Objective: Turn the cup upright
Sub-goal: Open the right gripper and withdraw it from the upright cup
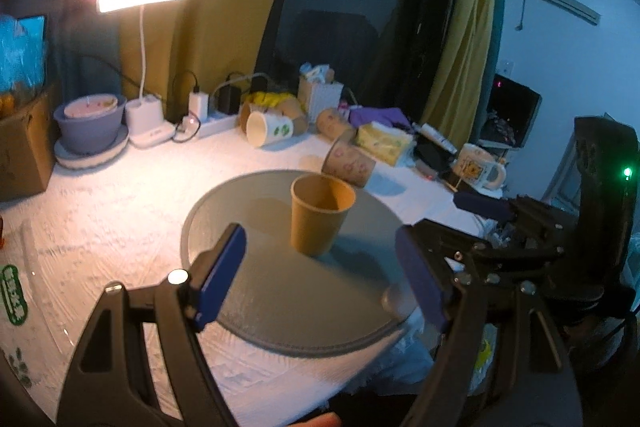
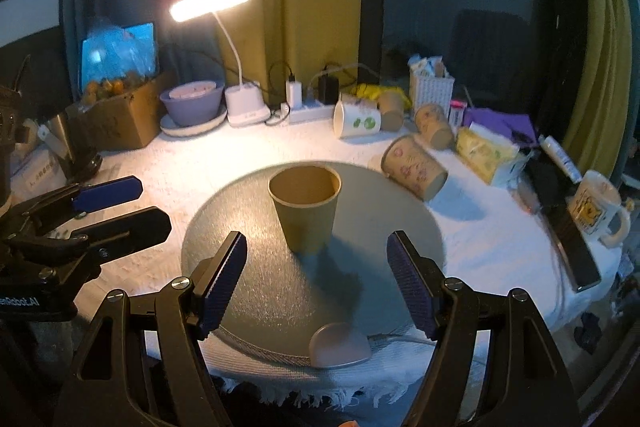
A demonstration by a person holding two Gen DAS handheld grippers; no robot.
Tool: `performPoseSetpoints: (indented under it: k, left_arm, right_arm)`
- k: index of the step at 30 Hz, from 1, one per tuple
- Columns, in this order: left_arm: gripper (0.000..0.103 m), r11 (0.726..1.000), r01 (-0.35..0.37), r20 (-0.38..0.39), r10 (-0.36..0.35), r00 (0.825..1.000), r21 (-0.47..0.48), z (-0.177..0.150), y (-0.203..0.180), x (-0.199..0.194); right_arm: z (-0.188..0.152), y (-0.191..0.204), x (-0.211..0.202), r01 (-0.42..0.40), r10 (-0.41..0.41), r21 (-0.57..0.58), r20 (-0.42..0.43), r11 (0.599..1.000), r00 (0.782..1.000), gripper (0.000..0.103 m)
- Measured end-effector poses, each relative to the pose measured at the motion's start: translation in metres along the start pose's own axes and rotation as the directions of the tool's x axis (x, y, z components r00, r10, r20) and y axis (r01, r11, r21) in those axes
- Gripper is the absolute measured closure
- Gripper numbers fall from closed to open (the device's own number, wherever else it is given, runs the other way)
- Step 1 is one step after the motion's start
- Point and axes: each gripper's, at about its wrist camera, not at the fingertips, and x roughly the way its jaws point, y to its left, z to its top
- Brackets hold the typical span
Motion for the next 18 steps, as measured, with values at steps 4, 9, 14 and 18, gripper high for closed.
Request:
performPoseSetpoints:
  k: [4, 9, 14, 18]
  left_arm:
    - [0.012, 1.0, 0.009, 0.038, -0.01, 0.999, 0.009, 0.008, -0.005, -0.012]
    - [0.012, 1.0, 0.008, 0.075, -0.01, 0.997, 0.029, 0.016, -0.014, -0.024]
    - [0.012, 0.998, -0.004, 0.13, -0.004, 0.991, 0.055, 0.023, -0.023, -0.038]
    - [0.012, 0.996, -0.029, 0.158, 0.015, 0.987, 0.088, 0.024, -0.031, -0.045]
  right_arm:
    - [0.006, 0.0, -0.016, 0.012, -0.012, -0.004, 0.032, 1.0, 0.999, 0.027]
    - [0.012, -0.002, -0.035, 0.025, -0.024, -0.005, 0.081, 1.0, 0.996, 0.027]
    - [0.018, -0.005, -0.052, 0.037, -0.036, -0.006, 0.12, 0.999, 0.992, 0.027]
    - [0.021, -0.008, -0.061, 0.051, -0.05, -0.001, 0.144, 0.999, 0.988, 0.027]
